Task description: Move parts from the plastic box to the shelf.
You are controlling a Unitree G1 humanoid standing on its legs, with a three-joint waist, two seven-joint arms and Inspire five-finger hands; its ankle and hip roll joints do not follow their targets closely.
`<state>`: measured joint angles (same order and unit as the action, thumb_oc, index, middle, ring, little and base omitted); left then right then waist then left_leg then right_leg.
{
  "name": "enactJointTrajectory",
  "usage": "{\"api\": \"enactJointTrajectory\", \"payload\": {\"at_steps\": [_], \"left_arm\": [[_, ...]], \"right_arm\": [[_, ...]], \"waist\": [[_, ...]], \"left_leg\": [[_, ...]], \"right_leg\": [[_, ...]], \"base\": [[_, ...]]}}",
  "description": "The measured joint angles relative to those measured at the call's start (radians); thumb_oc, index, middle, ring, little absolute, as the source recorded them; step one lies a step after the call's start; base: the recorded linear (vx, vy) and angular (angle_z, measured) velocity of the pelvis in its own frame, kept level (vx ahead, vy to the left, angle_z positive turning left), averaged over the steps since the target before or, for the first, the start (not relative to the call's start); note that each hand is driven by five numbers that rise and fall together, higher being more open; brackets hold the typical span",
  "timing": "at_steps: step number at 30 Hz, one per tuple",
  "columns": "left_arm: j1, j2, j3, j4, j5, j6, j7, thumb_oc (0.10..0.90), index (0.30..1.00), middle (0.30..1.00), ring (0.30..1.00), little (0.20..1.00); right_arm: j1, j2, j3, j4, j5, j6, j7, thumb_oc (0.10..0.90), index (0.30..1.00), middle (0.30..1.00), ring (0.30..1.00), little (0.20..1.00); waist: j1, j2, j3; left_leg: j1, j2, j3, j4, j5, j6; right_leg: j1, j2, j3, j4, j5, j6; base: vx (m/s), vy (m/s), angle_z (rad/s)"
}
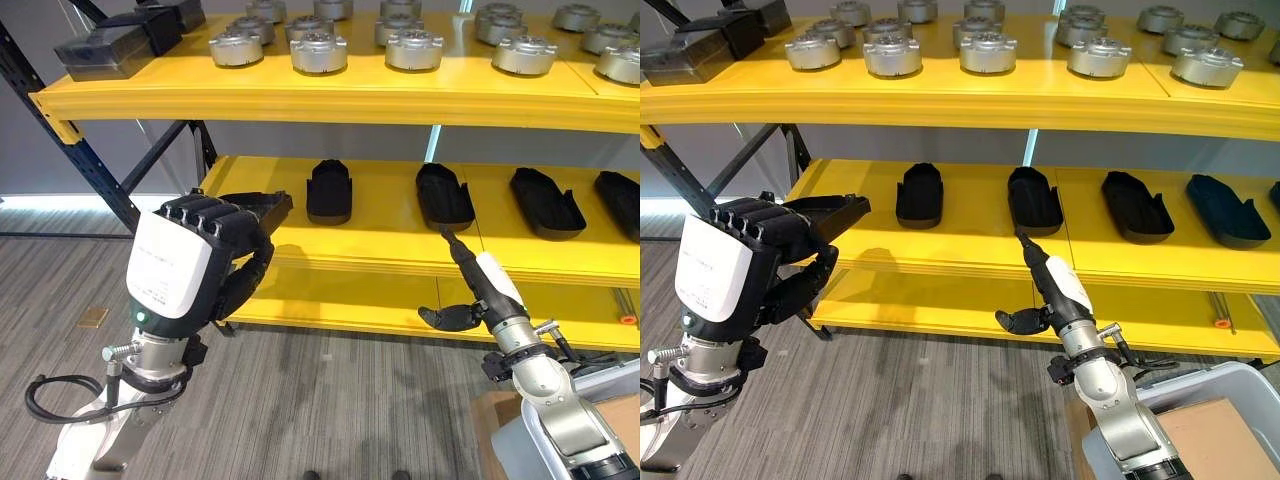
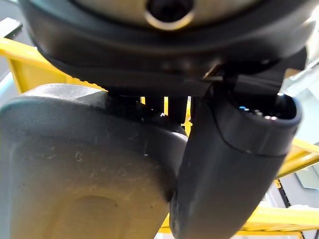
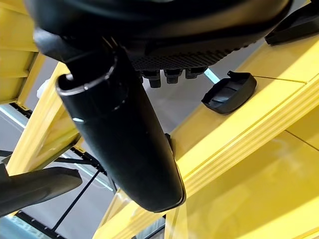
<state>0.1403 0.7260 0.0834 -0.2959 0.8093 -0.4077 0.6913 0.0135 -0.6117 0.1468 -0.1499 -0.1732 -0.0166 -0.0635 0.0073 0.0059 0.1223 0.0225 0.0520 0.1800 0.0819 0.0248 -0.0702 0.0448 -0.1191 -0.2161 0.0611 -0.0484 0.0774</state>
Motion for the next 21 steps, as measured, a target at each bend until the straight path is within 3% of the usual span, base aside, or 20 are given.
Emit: {"api": "enactJointTrajectory", "payload": {"at_steps": [3,5,8,11,12,14,16,17,19,21], "left_arm": [[-0.002,0.000,0.000,0.000,-0.001,0.014,0.000,0.400,0.300,0.300,0.300,0.300],[-0.017,0.000,-0.001,0.000,-0.007,0.014,0.000,0.400,0.300,0.300,0.300,0.300],[-0.020,0.000,-0.002,-0.002,-0.010,0.013,0.000,0.400,0.300,0.300,0.300,0.300],[-0.022,0.003,-0.009,-0.014,-0.009,0.012,0.003,0.400,0.300,0.300,0.300,0.300],[-0.022,0.003,-0.016,-0.012,-0.010,0.013,0.004,0.400,0.300,0.300,0.300,0.300],[-0.023,0.004,-0.032,-0.004,-0.010,0.018,0.005,0.400,0.300,0.300,0.300,0.300],[-0.022,0.002,-0.053,0.009,-0.011,0.016,0.005,0.400,0.300,0.300,0.300,0.300],[-0.012,-0.002,-0.059,0.010,-0.011,0.015,0.005,0.400,0.300,0.300,0.300,0.300],[-0.026,0.004,-0.055,0.014,-0.015,0.024,0.005,0.400,0.300,0.300,0.300,0.300],[-0.046,0.007,-0.055,0.026,-0.019,0.042,0.001,0.400,0.300,0.300,0.300,0.300]], "right_arm": [[0.000,-0.005,0.000,0.000,0.000,-0.002,0.008,0.900,1.000,1.000,1.000,1.000],[-0.001,-0.009,0.000,0.000,0.000,-0.002,0.008,0.900,1.000,1.000,1.000,1.000],[0.000,-0.012,0.001,0.000,0.000,-0.002,0.008,0.900,1.000,1.000,1.000,1.000],[0.001,-0.020,-0.002,0.000,0.000,0.001,0.010,0.900,1.000,1.000,1.000,1.000],[0.002,-0.024,0.000,0.000,0.001,0.003,0.011,0.900,1.000,1.000,1.000,1.000],[0.004,-0.034,0.008,0.001,0.005,0.005,0.010,0.900,1.000,1.000,1.000,1.000],[0.004,-0.072,0.016,-0.002,0.025,0.005,0.009,0.900,1.000,1.000,1.000,1.000],[0.004,-0.112,0.019,-0.003,0.028,-0.002,0.009,0.900,1.000,1.000,1.000,1.000],[0.008,-0.106,0.040,0.000,0.029,-0.001,0.005,0.900,1.000,1.000,1.000,1.000],[0.010,-0.087,0.068,0.002,0.039,0.000,0.012,0.900,1.000,1.000,1.000,1.000]], "waist": [[-0.002,-0.005,0.003],[-0.003,-0.022,0.012],[-0.004,-0.032,0.019],[-0.027,-0.038,0.024],[-0.032,-0.027,0.021],[-0.029,-0.027,0.023],[-0.031,-0.013,0.028],[-0.035,0.027,0.028],[-0.054,0.016,0.030],[-0.040,-0.018,0.033]], "left_leg": [[-0.047,0.009,0.010,0.084,0.005,-0.015],[-0.101,0.024,0.023,0.166,0.029,-0.050],[-0.121,0.083,0.118,0.255,-0.028,0.012],[-0.112,0.197,0.110,0.125,-0.016,-0.037],[-0.106,0.257,0.101,0.052,0.011,-0.063],[-0.105,0.306,0.083,-0.003,0.064,-0.071],[-0.088,0.304,0.088,-0.024,0.173,-0.030],[-0.065,0.295,0.102,-0.016,0.253,-0.014],[-0.022,0.232,0.109,-0.081,0.132,-0.074],[-0.013,0.178,0.114,-0.100,0.125,-0.073]], "right_leg": [[-0.008,-0.007,-0.017,0.022,-0.023,-0.026],[-0.005,-0.030,-0.033,0.029,-0.018,-0.050],[0.002,-0.024,-0.046,0.037,-0.018,-0.062],[-0.001,-0.026,-0.033,0.034,-0.020,-0.066],[-0.001,-0.029,-0.023,0.036,-0.018,-0.063],[-0.001,-0.046,-0.006,0.043,-0.017,-0.050],[0.003,-0.078,0.014,0.064,-0.017,0.025],[0.013,-0.082,0.024,0.059,-0.014,0.066],[0.014,-0.145,0.020,0.059,-0.014,0.107],[0.016,-0.190,0.017,0.048,0.002,0.112]], "base": [[0.04,-0.043,0.19],[0.06,0.084,0.19],[0.08,0.255,0.09],[0.07,0.353,0.04],[0.05,0.294,-0.09],[0.05,0.288,-0.29],[0.03,0.214,-0.38],[0.03,0.205,-0.13],[0.01,0.253,0.08],[0.00,0.141,0.05]]}}
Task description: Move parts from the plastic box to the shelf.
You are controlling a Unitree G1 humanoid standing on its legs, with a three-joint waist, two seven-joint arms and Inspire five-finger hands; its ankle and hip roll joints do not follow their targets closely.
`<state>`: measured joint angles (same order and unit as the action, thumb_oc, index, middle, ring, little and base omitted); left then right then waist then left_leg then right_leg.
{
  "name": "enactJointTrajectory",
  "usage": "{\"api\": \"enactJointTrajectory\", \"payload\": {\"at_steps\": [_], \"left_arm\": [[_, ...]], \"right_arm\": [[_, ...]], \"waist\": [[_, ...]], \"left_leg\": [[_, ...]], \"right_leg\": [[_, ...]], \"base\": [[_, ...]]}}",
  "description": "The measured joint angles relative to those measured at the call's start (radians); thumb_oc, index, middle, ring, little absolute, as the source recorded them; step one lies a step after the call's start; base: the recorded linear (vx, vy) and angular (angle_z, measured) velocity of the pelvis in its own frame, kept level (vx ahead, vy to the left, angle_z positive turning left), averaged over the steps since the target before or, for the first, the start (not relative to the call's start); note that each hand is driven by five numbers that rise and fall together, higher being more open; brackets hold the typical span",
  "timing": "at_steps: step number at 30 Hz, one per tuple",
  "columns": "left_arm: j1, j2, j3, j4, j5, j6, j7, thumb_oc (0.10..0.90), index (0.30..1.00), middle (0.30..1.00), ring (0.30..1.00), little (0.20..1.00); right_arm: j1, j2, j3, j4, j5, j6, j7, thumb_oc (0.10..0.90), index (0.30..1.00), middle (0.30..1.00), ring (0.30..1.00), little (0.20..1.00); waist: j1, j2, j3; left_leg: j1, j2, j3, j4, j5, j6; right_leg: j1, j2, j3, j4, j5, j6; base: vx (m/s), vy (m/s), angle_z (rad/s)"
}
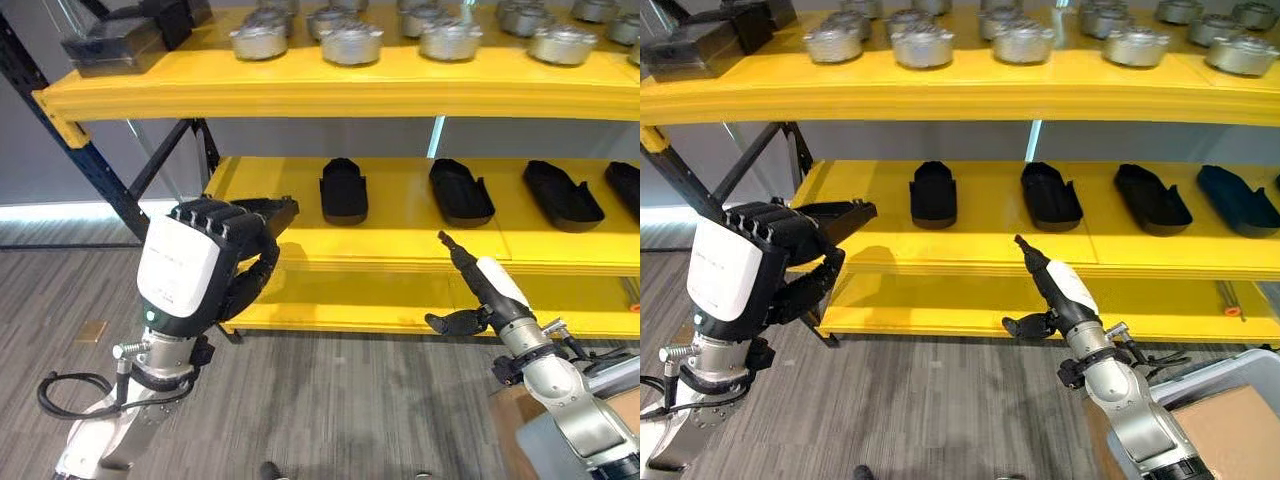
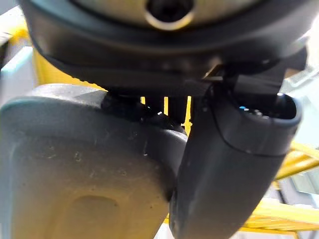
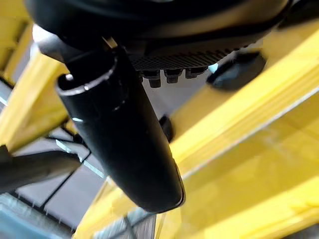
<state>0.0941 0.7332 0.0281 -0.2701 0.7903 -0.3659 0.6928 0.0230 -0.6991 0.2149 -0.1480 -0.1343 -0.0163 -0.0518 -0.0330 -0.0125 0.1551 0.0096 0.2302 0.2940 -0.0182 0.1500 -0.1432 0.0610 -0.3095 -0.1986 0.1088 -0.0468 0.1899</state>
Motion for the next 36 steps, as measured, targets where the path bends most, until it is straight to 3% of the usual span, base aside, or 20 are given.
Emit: {"api": "enactJointTrajectory", "payload": {"at_steps": [4,6,13,21,32,36], "left_arm": [[-0.011,0.011,-0.001,0.003,0.000,0.018,-0.002,0.400,0.300,0.300,0.300,0.300],[-0.015,0.013,-0.006,-0.007,0.000,0.015,-0.003,0.400,0.300,0.300,0.300,0.300],[-0.042,0.015,-0.007,-0.025,0.001,-0.017,-0.027,0.400,0.300,0.300,0.300,0.300],[-0.042,0.015,-0.007,-0.034,0.001,-0.050,-0.031,0.400,0.300,0.300,0.300,0.300],[-0.040,0.022,-0.006,-0.033,0.000,-0.070,-0.031,0.400,0.300,0.300,0.300,0.300],[-0.016,0.030,0.014,0.045,-0.042,-0.014,-0.034,0.400,0.300,0.300,0.300,0.300]], "right_arm": [[-0.003,0.037,0.008,0.000,0.018,-0.001,0.008,0.900,1.000,1.000,1.000,1.000],[-0.003,0.041,0.001,0.000,0.038,-0.001,0.007,0.900,1.000,1.000,1.000,1.000],[0.000,0.042,-0.002,-0.001,0.039,0.021,0.008,0.900,1.000,1.000,1.000,1.000],[0.000,0.046,-0.013,-0.001,0.039,0.041,0.011,0.900,1.000,1.000,1.000,1.000],[0.001,0.047,-0.013,0.001,0.033,0.066,0.027,0.900,1.000,1.000,1.000,1.000],[0.024,0.079,-0.015,0.083,0.033,0.041,0.006,0.900,1.000,1.000,1.000,1.000]], "waist": [[0.022,-0.014,0.000],[0.021,-0.005,-0.003],[-0.003,-0.001,-0.005],[0.006,-0.003,-0.015],[0.007,-0.009,-0.091],[0.014,-0.004,-0.094]], "left_leg": [[0.038,-0.024,-0.002,-0.025,-0.004,0.008],[0.052,-0.017,-0.004,-0.048,0.002,0.000],[0.053,-0.001,0.004,-0.061,0.016,-0.018],[0.051,0.000,0.003,-0.060,0.016,-0.019],[0.044,0.000,0.000,-0.061,0.018,-0.019],[0.044,0.003,0.001,-0.061,0.017,-0.020]], "right_leg": [[0.058,-0.014,-0.004,-0.056,0.027,0.029],[0.080,-0.001,-0.005,-0.094,0.042,0.052],[0.090,0.021,-0.001,-0.144,0.074,0.044],[0.090,0.023,-0.003,-0.145,0.074,0.044],[0.087,0.023,-0.005,-0.150,0.081,0.041],[0.081,0.021,-0.041,-0.131,0.082,0.041]], "base": [[0.00,0.105,0.06],[-0.01,0.048,-0.04],[-0.01,0.003,-0.05],[0.00,0.000,0.00],[0.00,0.006,0.00],[0.00,0.013,0.03]]}}
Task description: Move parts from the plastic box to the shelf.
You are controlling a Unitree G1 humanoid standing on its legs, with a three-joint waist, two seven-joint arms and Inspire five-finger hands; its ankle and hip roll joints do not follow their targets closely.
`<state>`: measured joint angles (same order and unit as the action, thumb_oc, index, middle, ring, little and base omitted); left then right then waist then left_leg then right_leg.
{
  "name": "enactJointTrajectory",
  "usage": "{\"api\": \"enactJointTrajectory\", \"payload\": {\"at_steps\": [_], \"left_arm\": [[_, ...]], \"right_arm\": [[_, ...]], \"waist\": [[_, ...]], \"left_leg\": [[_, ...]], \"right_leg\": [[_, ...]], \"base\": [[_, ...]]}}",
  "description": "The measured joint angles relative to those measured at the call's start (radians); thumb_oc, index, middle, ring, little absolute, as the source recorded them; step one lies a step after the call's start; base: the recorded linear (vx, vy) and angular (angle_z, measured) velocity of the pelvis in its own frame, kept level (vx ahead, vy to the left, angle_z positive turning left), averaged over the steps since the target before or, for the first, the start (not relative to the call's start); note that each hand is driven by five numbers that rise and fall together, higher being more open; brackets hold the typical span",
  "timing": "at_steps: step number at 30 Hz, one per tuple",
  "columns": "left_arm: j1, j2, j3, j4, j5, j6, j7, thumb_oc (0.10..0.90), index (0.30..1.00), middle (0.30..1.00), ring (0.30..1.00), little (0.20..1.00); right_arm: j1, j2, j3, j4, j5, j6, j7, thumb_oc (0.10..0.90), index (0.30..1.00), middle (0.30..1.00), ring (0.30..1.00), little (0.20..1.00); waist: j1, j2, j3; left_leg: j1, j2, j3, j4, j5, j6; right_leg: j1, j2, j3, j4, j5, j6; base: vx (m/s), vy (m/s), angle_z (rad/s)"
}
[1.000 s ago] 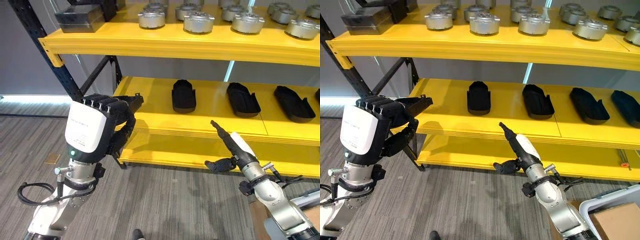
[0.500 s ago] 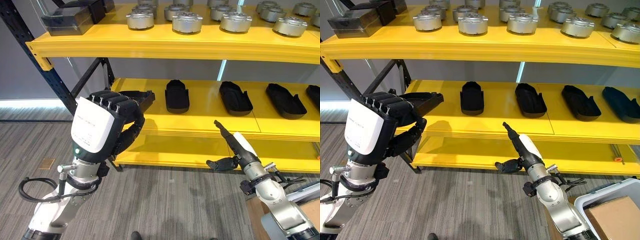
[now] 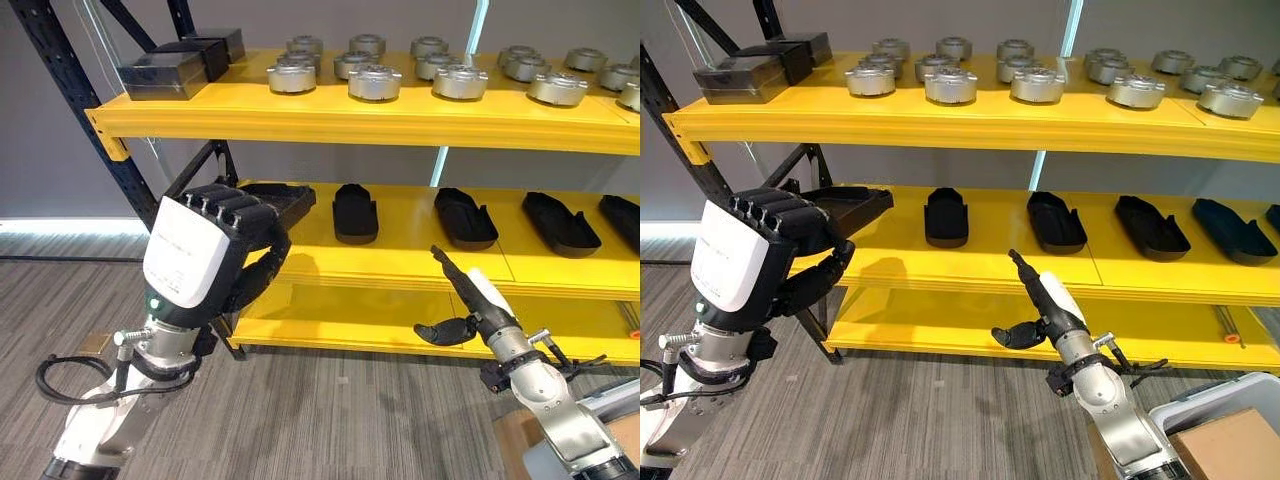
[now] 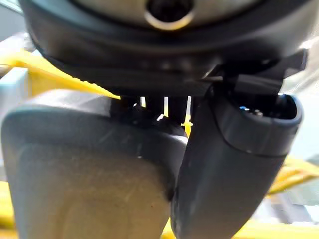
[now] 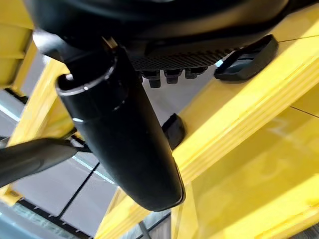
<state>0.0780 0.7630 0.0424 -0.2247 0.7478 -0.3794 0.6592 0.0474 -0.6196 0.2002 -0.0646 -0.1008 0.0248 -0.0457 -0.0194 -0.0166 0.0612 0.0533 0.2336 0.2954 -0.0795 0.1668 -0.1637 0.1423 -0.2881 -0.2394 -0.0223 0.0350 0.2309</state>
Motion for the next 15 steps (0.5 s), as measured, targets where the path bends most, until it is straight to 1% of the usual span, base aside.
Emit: {"api": "enactJointTrajectory", "payload": {"at_steps": [3,5,7,12,15], "left_arm": [[0.027,-0.004,0.024,0.046,-0.026,0.055,-0.019,0.400,0.300,0.300,0.300,0.300],[0.031,-0.004,0.025,0.062,-0.036,0.071,-0.023,0.400,0.300,0.300,0.300,0.300],[0.034,-0.010,0.031,0.060,-0.037,0.070,-0.030,0.400,0.300,0.300,0.300,0.300],[0.036,-0.042,0.040,0.056,-0.037,0.068,-0.040,0.400,0.300,0.300,0.300,0.300],[0.041,-0.042,0.041,0.055,-0.036,0.068,-0.040,0.400,0.300,0.300,0.300,0.300]], "right_arm": [[0.032,0.007,0.000,0.004,0.000,0.005,0.000,0.900,1.000,1.000,1.000,1.000],[0.034,0.007,0.000,0.003,0.000,0.008,0.000,0.900,1.000,1.000,1.000,1.000],[0.034,0.008,0.000,0.003,-0.001,0.008,0.000,0.900,1.000,1.000,1.000,1.000],[0.032,0.017,0.000,-0.002,-0.017,0.009,0.007,0.900,1.000,1.000,1.000,1.000],[0.032,0.017,0.000,-0.003,-0.017,0.032,0.029,0.900,1.000,1.000,1.000,1.000]], "waist": [[0.003,0.000,0.000],[0.013,0.000,0.000],[0.023,-0.001,0.000],[0.026,-0.002,0.000],[0.026,-0.003,-0.001]], "left_leg": [[-0.001,0.001,0.002,0.000,-0.001,0.000],[-0.001,0.001,0.003,0.000,-0.002,0.002],[-0.002,0.002,0.005,0.000,-0.005,0.000],[-0.003,0.002,0.006,-0.001,-0.004,0.000],[-0.003,0.002,0.015,-0.001,-0.006,-0.001]], "right_leg": [[-0.002,0.001,0.000,0.000,0.000,0.000],[-0.006,0.001,0.001,0.000,0.002,-0.002],[-0.010,0.001,0.003,0.000,0.004,-0.004],[-0.011,0.002,0.003,0.000,0.004,-0.004],[-0.014,0.002,0.008,0.000,0.005,-0.005]], "base": [[0.00,0.000,0.00],[0.00,0.007,-0.03],[0.00,0.010,-0.06],[0.01,0.019,0.00],[0.01,0.074,-0.03]]}}
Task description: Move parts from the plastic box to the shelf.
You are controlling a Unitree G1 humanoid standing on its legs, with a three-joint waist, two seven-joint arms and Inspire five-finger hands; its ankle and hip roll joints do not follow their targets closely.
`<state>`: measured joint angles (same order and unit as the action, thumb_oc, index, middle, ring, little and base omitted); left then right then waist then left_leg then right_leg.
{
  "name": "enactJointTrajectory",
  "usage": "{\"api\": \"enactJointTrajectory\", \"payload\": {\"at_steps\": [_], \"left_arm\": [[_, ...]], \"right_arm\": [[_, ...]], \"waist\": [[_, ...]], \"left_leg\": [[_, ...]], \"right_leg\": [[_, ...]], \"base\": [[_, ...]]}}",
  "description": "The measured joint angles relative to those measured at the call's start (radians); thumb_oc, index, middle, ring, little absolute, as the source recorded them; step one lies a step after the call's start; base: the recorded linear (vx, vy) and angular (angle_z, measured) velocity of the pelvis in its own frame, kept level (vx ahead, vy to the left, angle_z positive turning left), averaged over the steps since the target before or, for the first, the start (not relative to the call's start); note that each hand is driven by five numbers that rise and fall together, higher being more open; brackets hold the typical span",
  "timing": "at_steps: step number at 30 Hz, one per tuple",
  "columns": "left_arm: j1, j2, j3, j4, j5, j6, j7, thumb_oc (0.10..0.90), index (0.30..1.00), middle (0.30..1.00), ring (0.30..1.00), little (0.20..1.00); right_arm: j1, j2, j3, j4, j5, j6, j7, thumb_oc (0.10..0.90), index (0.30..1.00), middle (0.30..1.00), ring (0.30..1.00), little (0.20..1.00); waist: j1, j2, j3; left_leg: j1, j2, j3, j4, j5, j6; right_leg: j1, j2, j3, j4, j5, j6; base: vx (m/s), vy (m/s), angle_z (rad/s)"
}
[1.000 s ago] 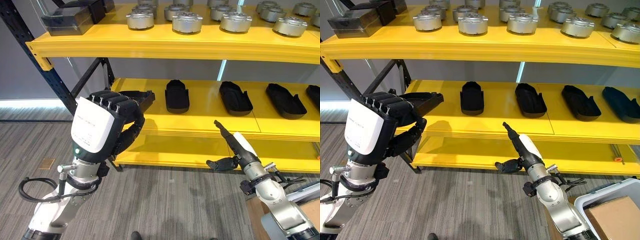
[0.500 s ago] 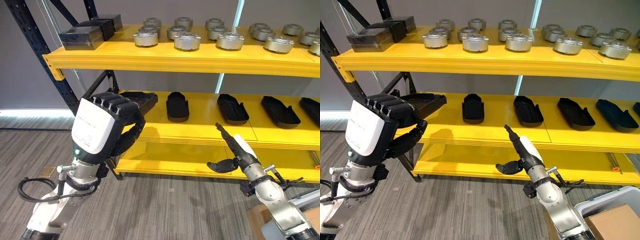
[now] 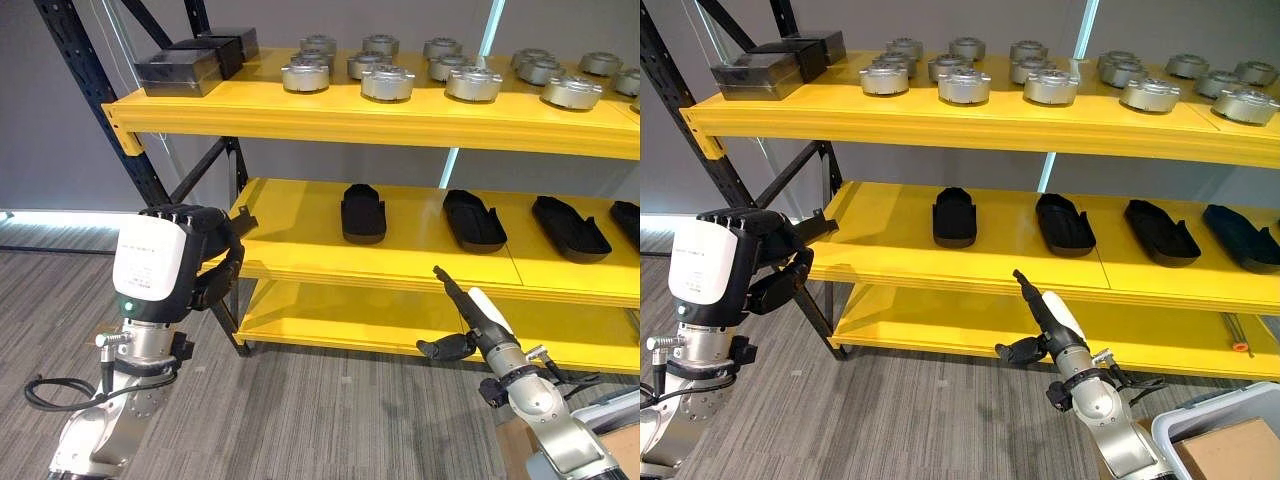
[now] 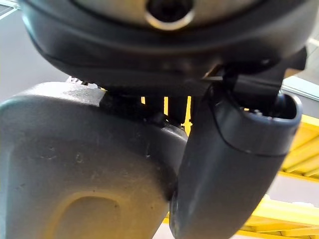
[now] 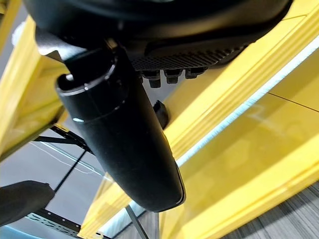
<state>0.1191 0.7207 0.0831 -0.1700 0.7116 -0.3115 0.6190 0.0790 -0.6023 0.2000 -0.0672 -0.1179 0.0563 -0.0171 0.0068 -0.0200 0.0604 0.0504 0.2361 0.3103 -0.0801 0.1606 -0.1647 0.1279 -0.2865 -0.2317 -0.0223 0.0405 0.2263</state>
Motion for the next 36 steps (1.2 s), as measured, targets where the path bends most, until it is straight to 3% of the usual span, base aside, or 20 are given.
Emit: {"api": "enactJointTrajectory", "payload": {"at_steps": [11,16,25,28,31,33,34,35,36], "left_arm": [[0.014,0.001,0.001,0.000,0.001,-0.003,0.000,0.400,0.300,0.300,0.300,0.300],[-0.004,0.001,-0.004,-0.001,0.000,-0.034,-0.019,0.400,0.300,0.300,0.300,0.300],[-0.114,0.005,-0.123,-0.068,0.013,-0.067,-0.068,0.400,0.300,0.300,0.300,0.300],[-0.160,0.011,-0.165,-0.074,0.021,-0.068,-0.079,0.400,0.300,0.300,0.300,0.300],[-0.207,0.016,-0.190,-0.075,0.050,-0.066,-0.086,0.400,0.300,0.300,0.300,0.300],[-0.230,0.018,-0.199,-0.068,0.051,-0.061,-0.087,0.400,0.300,0.300,0.300,0.300],[-0.240,0.016,-0.204,-0.061,0.051,-0.060,-0.088,0.400,0.300,0.300,0.300,0.300],[-0.241,0.018,-0.204,-0.057,0.052,-0.061,-0.089,0.400,0.300,0.300,0.300,0.300],[-0.244,0.024,-0.204,-0.058,0.049,-0.062,-0.088,0.400,0.300,0.300,0.300,0.300]], "right_arm": [[0.000,0.001,0.000,0.000,0.000,0.015,0.021,0.900,1.000,1.000,1.000,1.000],[-0.007,0.006,0.000,0.000,-0.029,0.016,0.021,0.900,1.000,1.000,1.000,1.000],[-0.025,0.019,0.002,0.000,-0.040,0.015,0.017,0.900,1.000,1.000,1.000,1.000],[-0.030,0.024,0.003,0.000,-0.049,0.015,0.005,0.900,1.000,1.000,1.000,1.000],[-0.051,0.037,0.004,0.001,-0.070,0.014,-0.015,0.900,1.000,1.000,1.000,1.000],[-0.080,0.032,0.003,0.001,-0.076,0.013,-0.022,0.900,1.000,1.000,1.000,1.000],[-0.095,0.019,0.003,0.001,-0.077,0.012,-0.025,0.900,1.000,1.000,1.000,1.000],[-0.095,0.021,0.008,0.001,-0.077,0.012,-0.035,0.900,1.000,1.000,1.000,1.000],[-0.093,0.022,0.014,0.001,-0.077,0.012,-0.035,0.900,1.000,1.000,1.000,1.000]], "waist": [[-0.006,-0.015,0.000],[-0.004,-0.022,0.001],[-0.009,-0.048,0.005],[-0.008,-0.061,0.011],[-0.005,-0.073,0.031],[-0.004,-0.056,0.061],[0.001,-0.028,0.078],[0.003,-0.010,0.082],[0.001,-0.010,0.082]], "left_leg": [[-0.002,-0.003,0.010,0.000,-0.004,-0.003],[0.000,-0.013,0.013,0.000,-0.008,-0.001],[-0.001,-0.037,0.014,0.000,-0.013,0.003],[-0.006,-0.063,0.009,0.015,-0.025,0.021],[-0.057,-0.075,0.009,0.126,-0.080,0.046],[-0.140,-0.075,-0.031,0.315,-0.189,0.088],[-0.175,-0.072,-0.061,0.403,-0.244,0.093],[-0.186,-0.056,-0.051,0.426,-0.269,0.097],[-0.192,-0.065,-0.045,0.415,-0.269,0.098]], "right_leg": [[-0.017,-0.002,0.008,0.003,0.011,-0.006],[-0.028,-0.010,0.027,0.008,0.018,-0.006],[-0.073,-0.033,0.031,0.037,0.032,-0.024],[-0.085,-0.057,0.036,0.052,0.027,-0.036],[-0.121,-0.086,0.026,0.108,0.048,-0.074],[-0.159,-0.103,0.017,0.171,0.081,-0.086],[-0.179,-0.103,-0.002,0.201,0.107,-0.086],[-0.185,-0.105,-0.043,0.215,0.118,-0.098],[-0.186,-0.090,-0.084,0.237,0.090,-0.103]], "base": [[0.01,0.091,-0.04],[0.00,0.081,-0.07],[-0.01,0.132,-0.10],[-0.03,0.190,-0.09],[-0.02,0.227,-0.12],[0.00,0.200,-0.32],[0.03,0.250,-0.46],[0.08,0.230,-0.39],[0.10,0.277,-0.23]]}}
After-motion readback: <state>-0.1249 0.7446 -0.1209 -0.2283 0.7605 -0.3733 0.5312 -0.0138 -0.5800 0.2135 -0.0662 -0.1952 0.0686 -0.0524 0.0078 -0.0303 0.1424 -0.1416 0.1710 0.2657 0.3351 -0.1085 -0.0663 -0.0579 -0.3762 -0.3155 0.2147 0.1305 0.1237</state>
